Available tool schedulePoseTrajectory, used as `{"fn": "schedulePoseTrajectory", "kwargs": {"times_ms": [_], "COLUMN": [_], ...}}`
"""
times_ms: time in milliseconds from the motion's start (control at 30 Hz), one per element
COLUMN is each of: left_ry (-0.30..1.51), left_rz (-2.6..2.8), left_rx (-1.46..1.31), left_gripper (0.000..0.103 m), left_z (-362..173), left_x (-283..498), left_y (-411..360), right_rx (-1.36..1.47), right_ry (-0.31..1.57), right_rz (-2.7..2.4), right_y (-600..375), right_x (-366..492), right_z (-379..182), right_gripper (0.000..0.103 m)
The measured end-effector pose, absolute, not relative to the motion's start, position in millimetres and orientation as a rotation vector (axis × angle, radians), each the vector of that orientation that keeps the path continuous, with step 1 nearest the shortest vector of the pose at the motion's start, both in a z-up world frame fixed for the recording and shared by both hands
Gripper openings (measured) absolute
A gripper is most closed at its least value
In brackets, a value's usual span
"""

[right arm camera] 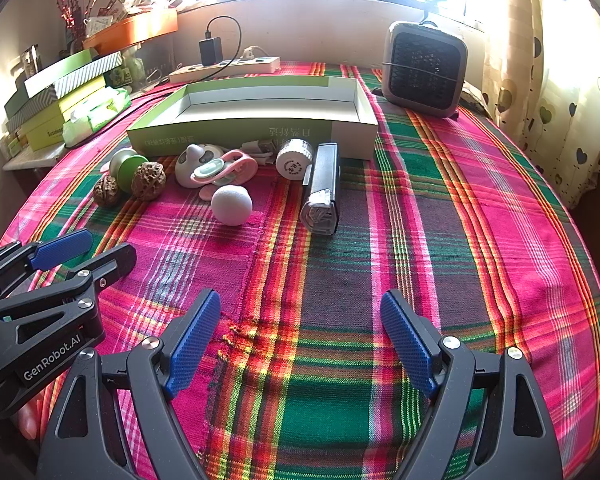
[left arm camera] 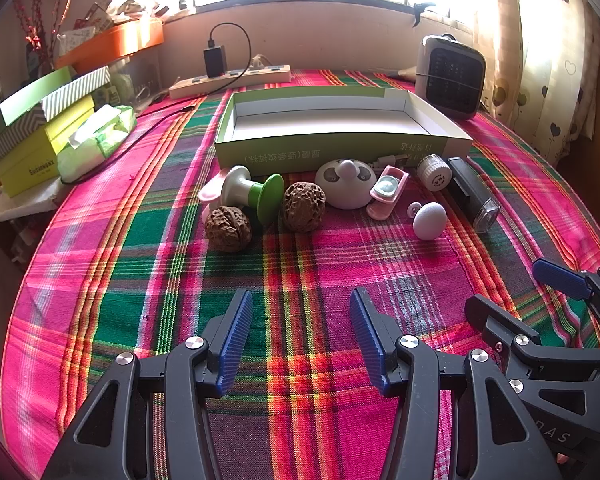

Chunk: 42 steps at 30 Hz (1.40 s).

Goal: Organize objects
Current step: 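Move left tool toward brown walnut while right tool moves toward black rectangular gadget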

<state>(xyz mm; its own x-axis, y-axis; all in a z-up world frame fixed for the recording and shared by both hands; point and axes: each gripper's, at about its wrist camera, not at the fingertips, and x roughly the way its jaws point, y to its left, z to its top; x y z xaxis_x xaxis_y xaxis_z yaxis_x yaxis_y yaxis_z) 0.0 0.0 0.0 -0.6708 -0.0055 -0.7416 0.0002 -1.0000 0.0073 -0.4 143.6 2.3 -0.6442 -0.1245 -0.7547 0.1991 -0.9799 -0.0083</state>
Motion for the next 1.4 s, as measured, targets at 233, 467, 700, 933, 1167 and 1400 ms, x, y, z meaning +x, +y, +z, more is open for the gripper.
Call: {"fn": "schedulePoseTrajectory", "kwargs": {"times_ms": [233,467,700,933,1167,1400], "left_ry": [-0.011,-0.012,-0.010,-0.031,0.007,0.095], "left_rz": [-2.868,-2.868,-2.869,-2.922,-2.932,-2.924], "left_rx": [1.273,1.273,1.274,1.313,1.332,1.319], "left_gripper": [0.050,0.050,0.050,0.050,0.050,0.050], "left_z": [0.0,0.0,0.0,-0.3,3.1,8.3], "left_x": [0.0,0.0,-0.1,-2.3,-5.4,-11.1], "left_y": [0.0,0.0,-0.2,-6.9,-17.1,-35.8], "right_rx": [1.226,1.226,1.226,1.233,1.263,1.317], "right_ry": [0.134,0.134,0.133,0.154,0.156,0.177], "right_rz": [-2.693,-2.694,-2.693,-2.657,-2.662,-2.653], "right_y": [143.6,143.6,143.9,147.5,155.9,158.9], "right_x": [-0.6,-0.6,-0.6,-4.8,-18.4,-40.5], "right_z": [2.7,2.7,2.3,2.1,3.3,4.8], "right_gripper": [0.082,0.082,0.082,0.082,0.082,0.082]}}
